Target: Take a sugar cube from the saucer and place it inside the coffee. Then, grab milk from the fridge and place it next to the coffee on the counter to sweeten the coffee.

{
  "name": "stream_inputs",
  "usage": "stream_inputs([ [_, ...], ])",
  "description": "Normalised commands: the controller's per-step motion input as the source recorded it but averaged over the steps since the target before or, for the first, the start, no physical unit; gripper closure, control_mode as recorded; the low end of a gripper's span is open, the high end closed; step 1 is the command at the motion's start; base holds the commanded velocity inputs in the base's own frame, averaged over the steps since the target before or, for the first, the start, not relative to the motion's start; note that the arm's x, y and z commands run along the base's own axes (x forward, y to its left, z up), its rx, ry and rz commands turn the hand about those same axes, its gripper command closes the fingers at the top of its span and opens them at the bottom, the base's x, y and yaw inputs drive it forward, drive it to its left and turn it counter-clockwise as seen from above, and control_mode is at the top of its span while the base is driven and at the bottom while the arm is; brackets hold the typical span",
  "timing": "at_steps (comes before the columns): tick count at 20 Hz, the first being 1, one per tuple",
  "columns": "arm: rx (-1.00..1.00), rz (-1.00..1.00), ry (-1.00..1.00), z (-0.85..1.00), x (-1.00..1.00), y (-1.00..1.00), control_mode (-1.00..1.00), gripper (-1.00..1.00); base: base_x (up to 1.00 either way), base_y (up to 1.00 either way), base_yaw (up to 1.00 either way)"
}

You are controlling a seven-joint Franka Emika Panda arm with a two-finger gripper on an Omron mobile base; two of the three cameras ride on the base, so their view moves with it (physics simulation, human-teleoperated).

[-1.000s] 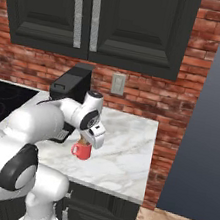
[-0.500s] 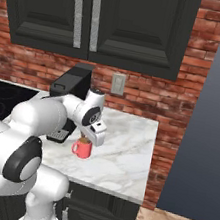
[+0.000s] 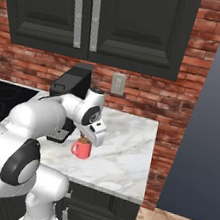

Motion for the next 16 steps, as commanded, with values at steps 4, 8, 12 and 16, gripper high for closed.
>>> stream_inputs([
  [4, -0.04, 0.0, 0.0, -0.03, -0.16, 0.17, -1.0, 1.0, 0.0, 0.0, 0.0],
  [8, 0.0, 0.0, 0.0, 0.0, -0.15, 0.0, -1.0, 1.0, 0.0, 0.0, 0.0],
  [12, 0.0, 0.0, -0.01, 0.03, -0.08, 0.0, -1.0, 1.0, 0.0, 0.0, 0.0],
  [16, 0.0, 0.0, -0.15, 0.46, -0.37, 0.0, -1.0, 1.0, 0.0, 0.0, 0.0],
])
